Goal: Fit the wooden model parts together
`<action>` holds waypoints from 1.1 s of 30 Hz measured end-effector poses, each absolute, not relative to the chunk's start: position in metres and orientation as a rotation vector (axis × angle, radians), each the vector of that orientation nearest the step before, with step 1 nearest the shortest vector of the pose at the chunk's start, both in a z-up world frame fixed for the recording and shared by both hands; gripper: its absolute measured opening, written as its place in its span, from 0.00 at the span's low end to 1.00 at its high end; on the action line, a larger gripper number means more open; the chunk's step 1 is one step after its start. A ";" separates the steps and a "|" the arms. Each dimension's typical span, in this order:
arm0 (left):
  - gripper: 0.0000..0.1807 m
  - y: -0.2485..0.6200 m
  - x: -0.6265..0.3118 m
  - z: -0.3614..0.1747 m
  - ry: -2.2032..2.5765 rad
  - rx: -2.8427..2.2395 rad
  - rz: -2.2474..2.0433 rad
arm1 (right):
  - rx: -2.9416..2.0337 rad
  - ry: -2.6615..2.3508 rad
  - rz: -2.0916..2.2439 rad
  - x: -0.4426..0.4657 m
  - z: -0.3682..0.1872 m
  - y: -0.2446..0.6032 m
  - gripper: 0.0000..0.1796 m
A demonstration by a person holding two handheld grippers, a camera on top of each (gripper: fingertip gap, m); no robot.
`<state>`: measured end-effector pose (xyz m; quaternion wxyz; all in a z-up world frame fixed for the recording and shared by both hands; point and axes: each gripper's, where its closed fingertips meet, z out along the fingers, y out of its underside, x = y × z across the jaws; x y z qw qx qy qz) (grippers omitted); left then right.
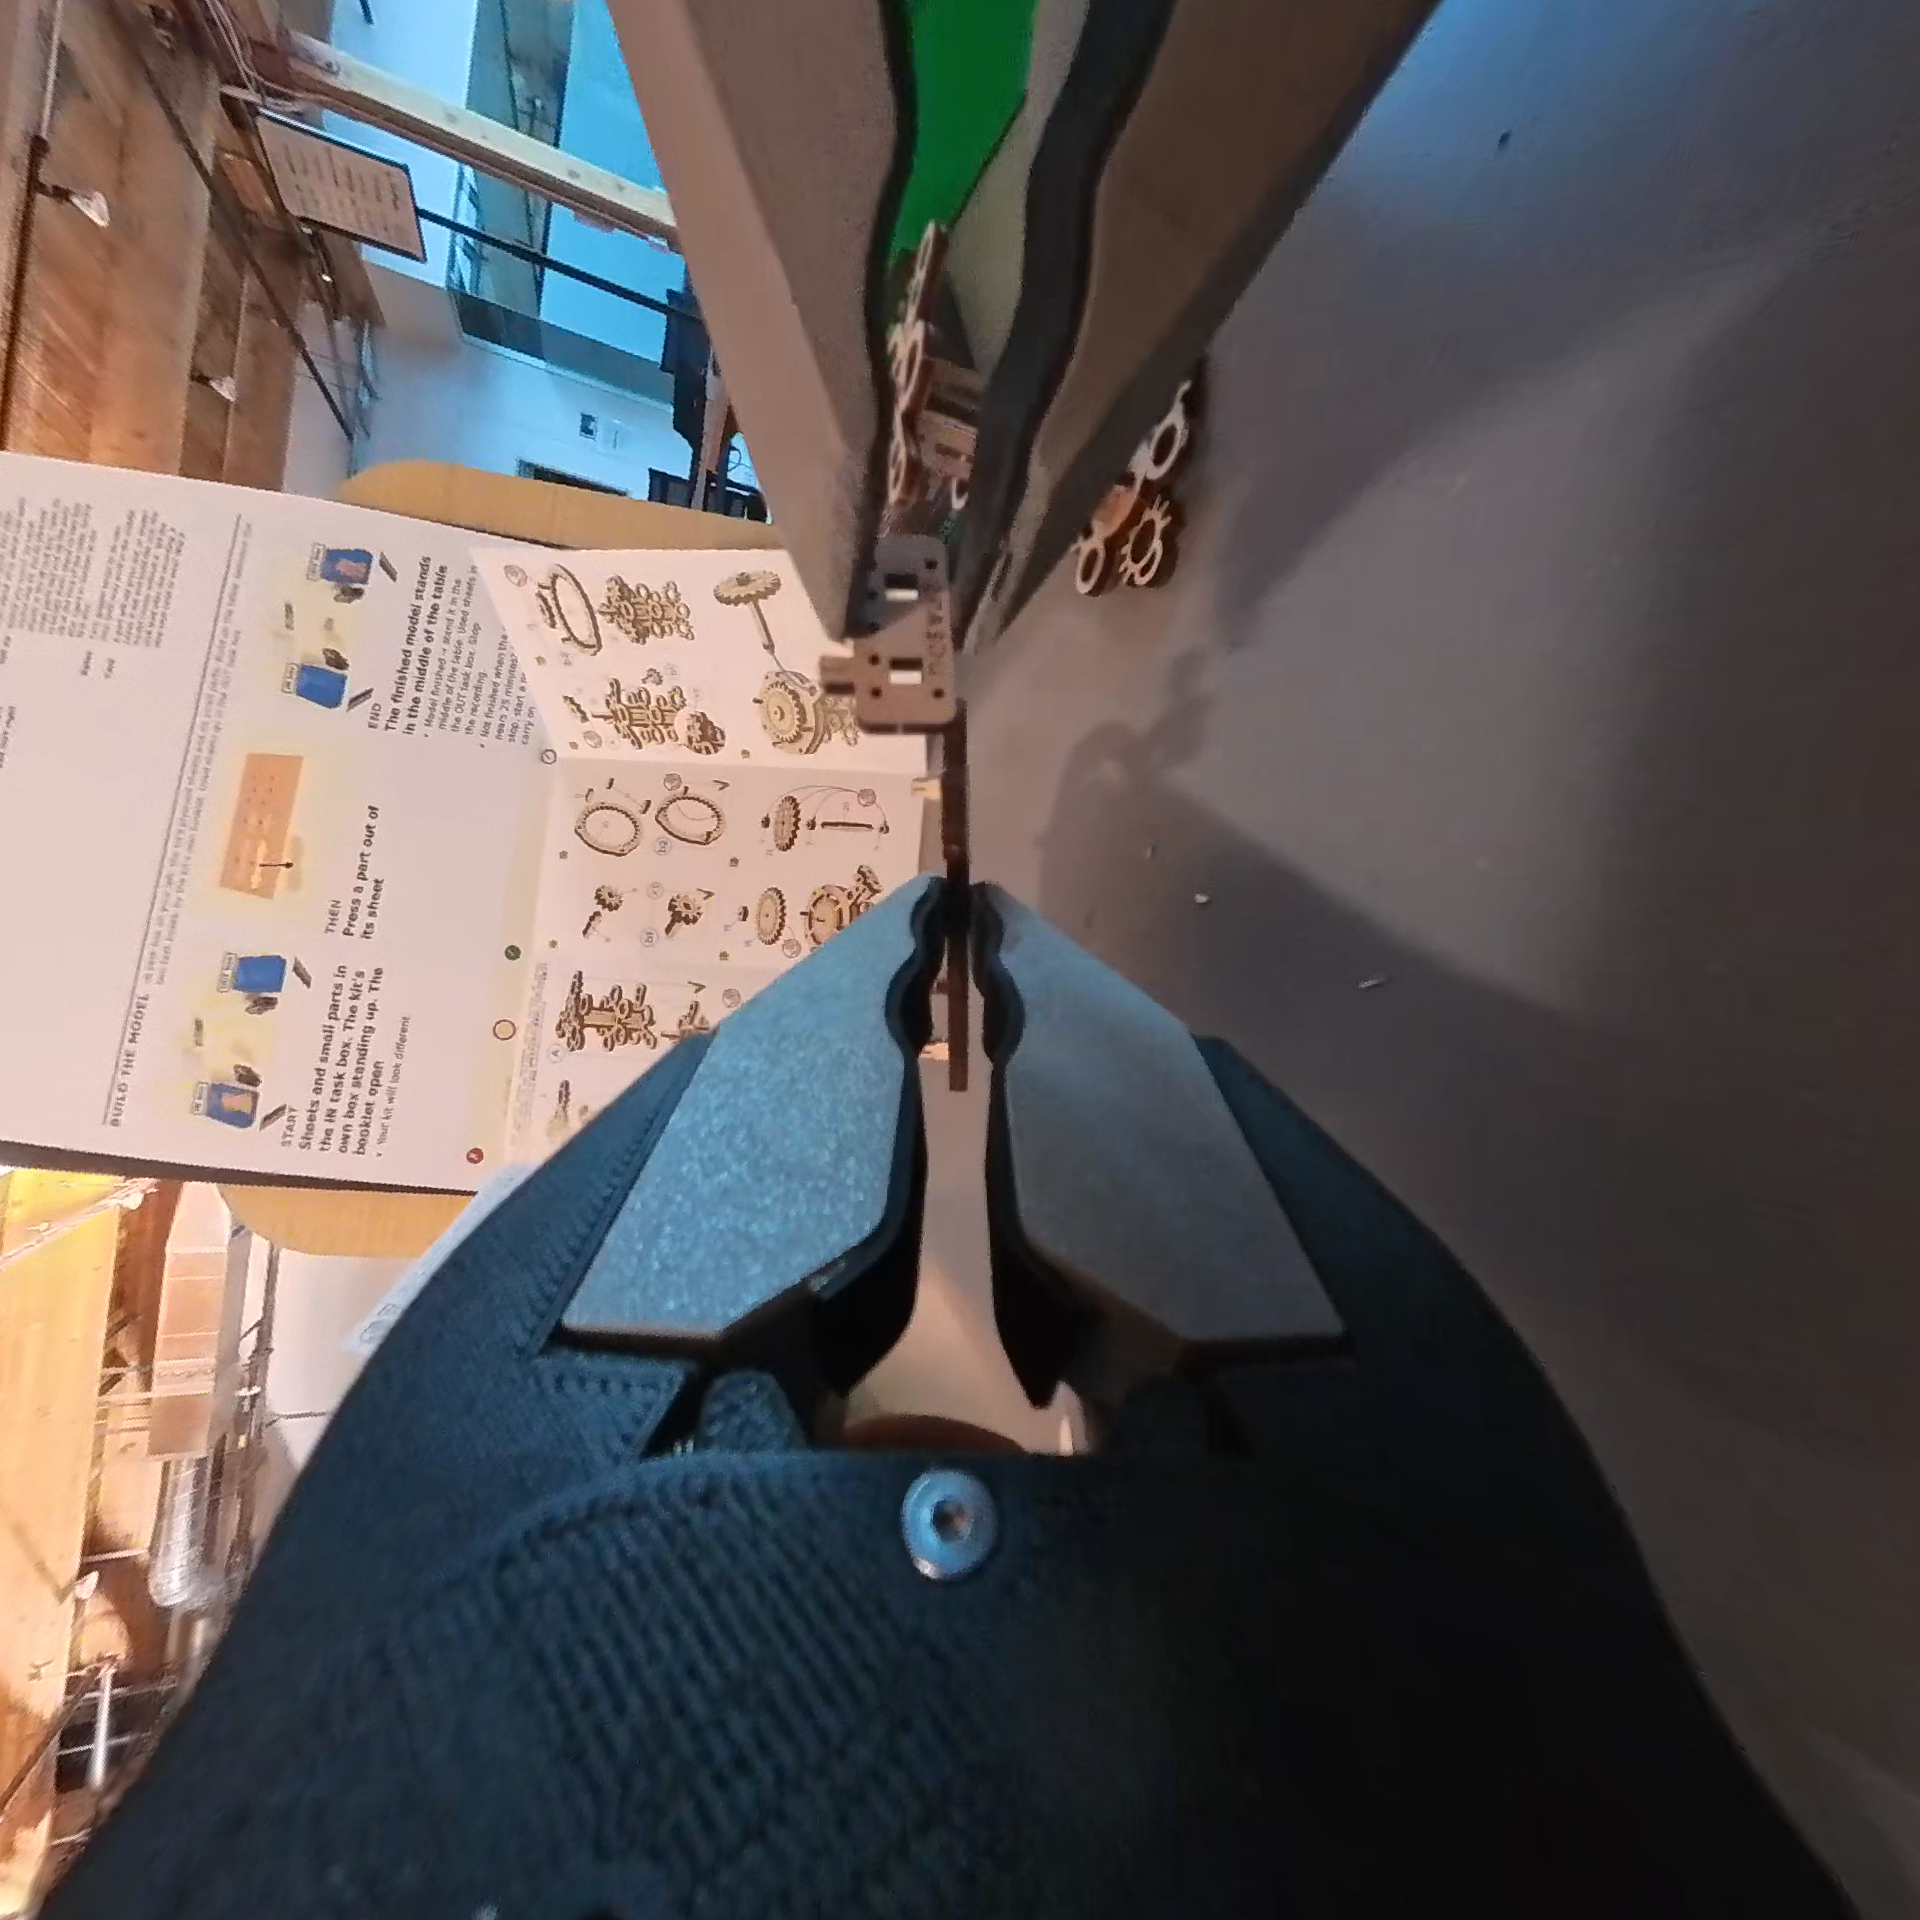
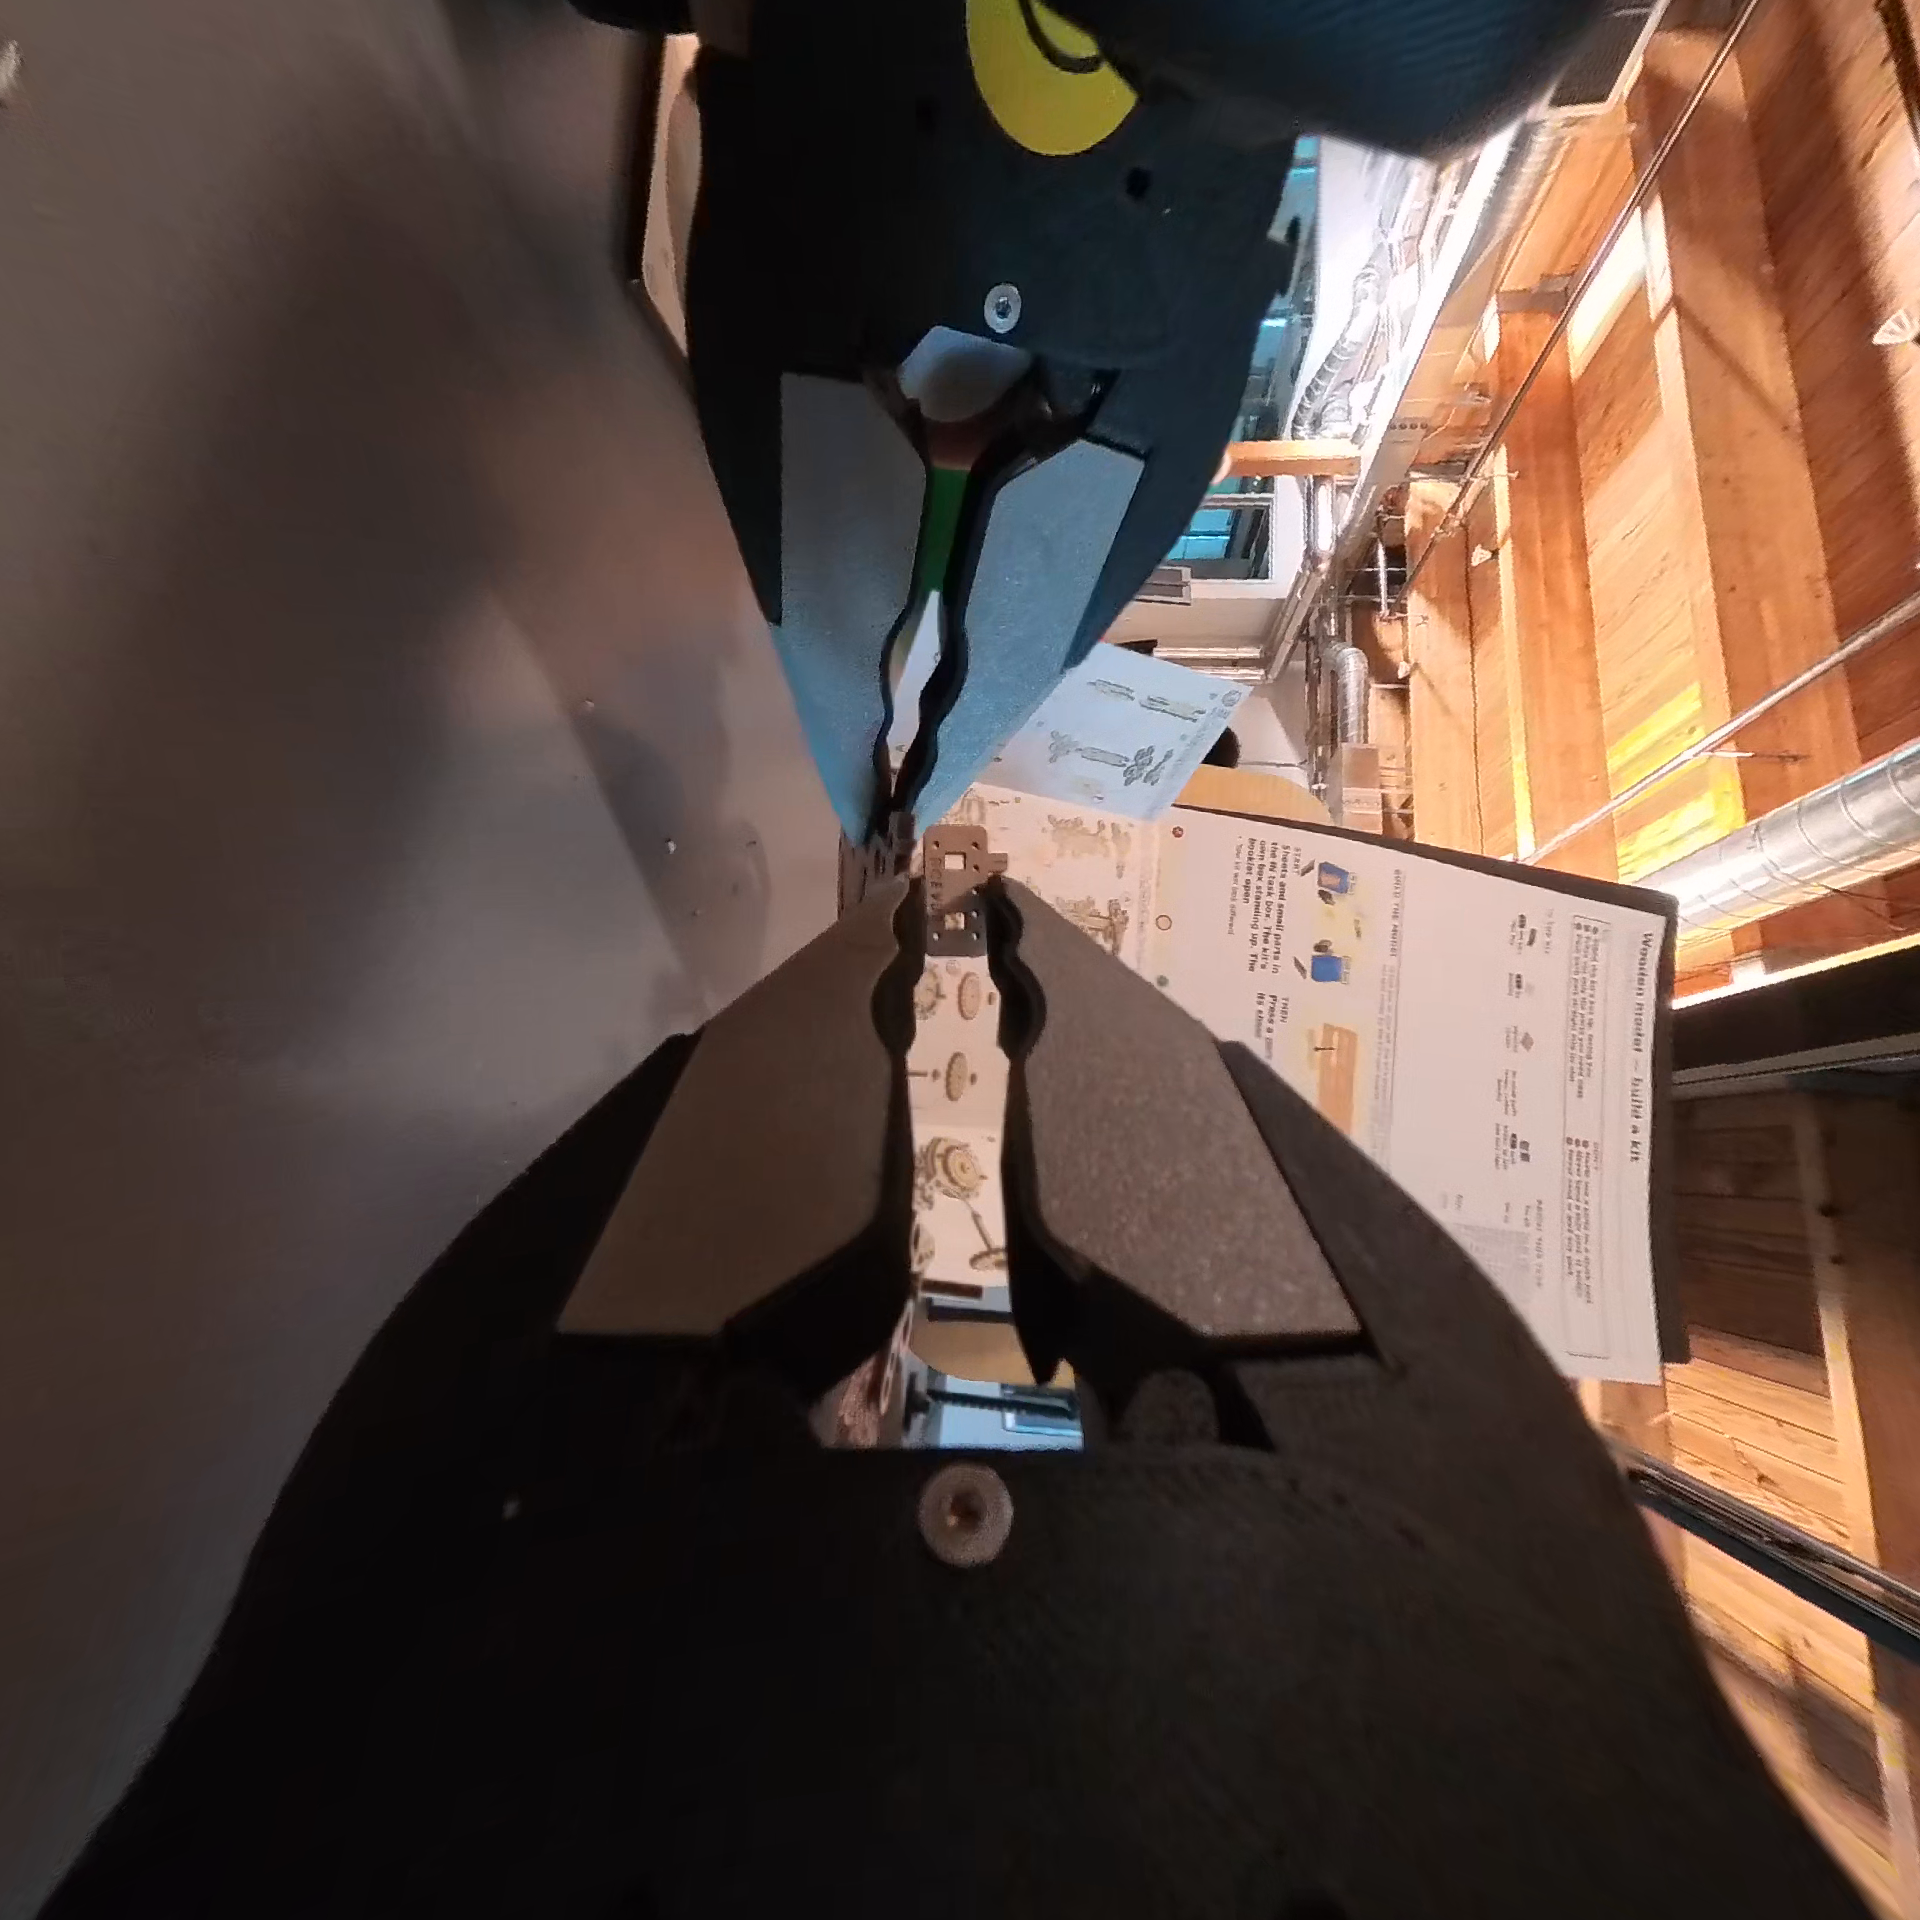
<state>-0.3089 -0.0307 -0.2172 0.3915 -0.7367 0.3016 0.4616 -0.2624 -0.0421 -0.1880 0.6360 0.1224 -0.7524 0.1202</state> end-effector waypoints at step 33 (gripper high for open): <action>0.00 -0.031 -0.295 -0.233 0.745 -1.955 0.961 | 0.171 -1.996 0.533 -0.265 -0.211 -0.041 0.04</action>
